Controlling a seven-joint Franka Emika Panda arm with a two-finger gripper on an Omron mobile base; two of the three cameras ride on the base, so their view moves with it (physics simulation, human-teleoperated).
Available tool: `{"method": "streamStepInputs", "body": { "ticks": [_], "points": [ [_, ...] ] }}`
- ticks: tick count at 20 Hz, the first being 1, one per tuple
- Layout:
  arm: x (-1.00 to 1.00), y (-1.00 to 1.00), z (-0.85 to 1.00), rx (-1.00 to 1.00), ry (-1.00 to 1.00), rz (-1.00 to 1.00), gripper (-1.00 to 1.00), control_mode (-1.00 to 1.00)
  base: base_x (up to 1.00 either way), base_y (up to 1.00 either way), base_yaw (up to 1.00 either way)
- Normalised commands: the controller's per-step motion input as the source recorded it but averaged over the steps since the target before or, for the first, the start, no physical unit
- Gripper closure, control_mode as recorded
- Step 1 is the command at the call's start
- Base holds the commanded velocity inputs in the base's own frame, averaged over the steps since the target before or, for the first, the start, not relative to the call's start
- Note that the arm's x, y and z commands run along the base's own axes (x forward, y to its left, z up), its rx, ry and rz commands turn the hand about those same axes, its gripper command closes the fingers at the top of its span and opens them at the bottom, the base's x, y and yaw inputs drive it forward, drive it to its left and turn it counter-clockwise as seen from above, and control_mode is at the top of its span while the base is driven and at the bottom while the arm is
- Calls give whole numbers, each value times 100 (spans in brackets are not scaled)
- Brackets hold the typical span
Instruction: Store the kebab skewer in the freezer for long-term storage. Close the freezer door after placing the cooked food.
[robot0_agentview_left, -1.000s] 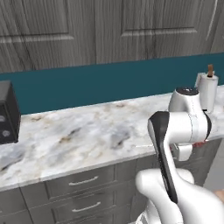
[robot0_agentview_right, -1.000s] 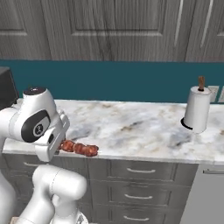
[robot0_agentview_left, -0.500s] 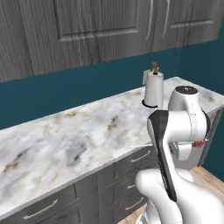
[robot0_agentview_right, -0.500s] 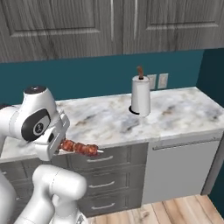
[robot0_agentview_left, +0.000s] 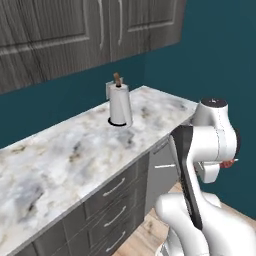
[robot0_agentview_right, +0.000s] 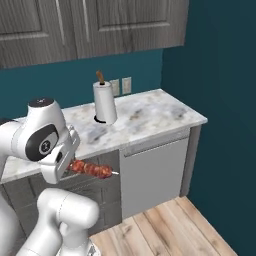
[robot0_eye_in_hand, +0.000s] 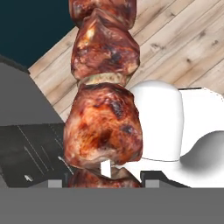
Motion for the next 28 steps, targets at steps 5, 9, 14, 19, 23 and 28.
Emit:
{"method": "streamStepInputs", "body": {
  "ticks": [5, 9, 14, 19, 23, 28],
  "points": [
    [0, 0, 0, 0, 0, 0, 100, 100, -37, -3, 2],
    [0, 0, 0, 0, 0, 0, 100, 100, -39, -1, -10],
    [0, 0, 0, 0, 0, 0, 100, 100, 0, -2, -98],
    [0, 0, 0, 0, 0, 0, 100, 100, 0, 0, -99],
    [0, 0, 0, 0, 0, 0, 100, 100, 0, 0, -96],
    [0, 0, 0, 0, 0, 0, 100, 100, 0, -15, -91]
  ]
}}
